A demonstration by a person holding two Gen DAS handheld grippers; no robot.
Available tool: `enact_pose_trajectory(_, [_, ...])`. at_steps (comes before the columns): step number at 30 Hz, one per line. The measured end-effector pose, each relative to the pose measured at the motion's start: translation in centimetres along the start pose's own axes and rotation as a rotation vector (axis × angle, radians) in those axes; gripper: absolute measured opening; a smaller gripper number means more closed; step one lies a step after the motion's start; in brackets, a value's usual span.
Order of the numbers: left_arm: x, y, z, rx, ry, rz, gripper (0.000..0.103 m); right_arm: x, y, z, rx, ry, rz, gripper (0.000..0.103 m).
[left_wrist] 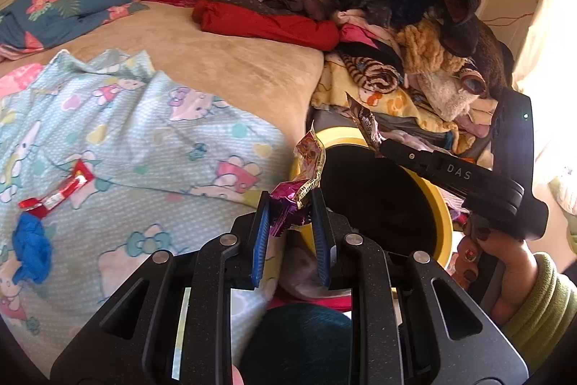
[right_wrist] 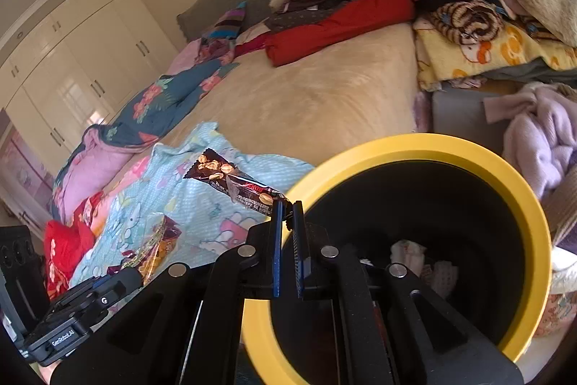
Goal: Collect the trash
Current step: 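Carry the purple foil wrapper and candy bars over the bin with both tools, then open both tools to drop the foil wrapper and candy bars into the bin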
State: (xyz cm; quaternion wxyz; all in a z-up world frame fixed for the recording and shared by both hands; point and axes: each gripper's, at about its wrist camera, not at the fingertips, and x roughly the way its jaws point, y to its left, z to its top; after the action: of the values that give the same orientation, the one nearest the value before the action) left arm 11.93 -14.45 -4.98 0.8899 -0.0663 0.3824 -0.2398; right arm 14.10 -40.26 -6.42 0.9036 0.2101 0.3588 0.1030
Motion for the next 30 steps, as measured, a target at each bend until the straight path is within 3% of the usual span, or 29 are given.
enact_pose_trajectory(24, [4.0, -6.0, -1.3, 0.119, 0.103, -0.098, 0.016, -2.5, -9.1, -0.8, 0.192, 0.004, -0.149, 0.007])
enact_pose_trajectory(26, [4.5, -6.5, -1.3, 0.126, 0.113, -0.109, 0.018, -2.7, -9.6, -0.8, 0.219, 0.0, -0.156, 0.011])
enact_pose_trajectory(28, [4.8, -6.6, -1.4, 0.127, 0.114, -0.108, 0.031, -2.8, -9.8, -0.7, 0.224, -0.004, -0.171, 0.038])
enact_pose_trajectory(30, [4.8, -6.5, -1.3, 0.113, 0.103, -0.109, 0.045, -3.1, -9.3, -0.6, 0.216, -0.025, -0.172, 0.046])
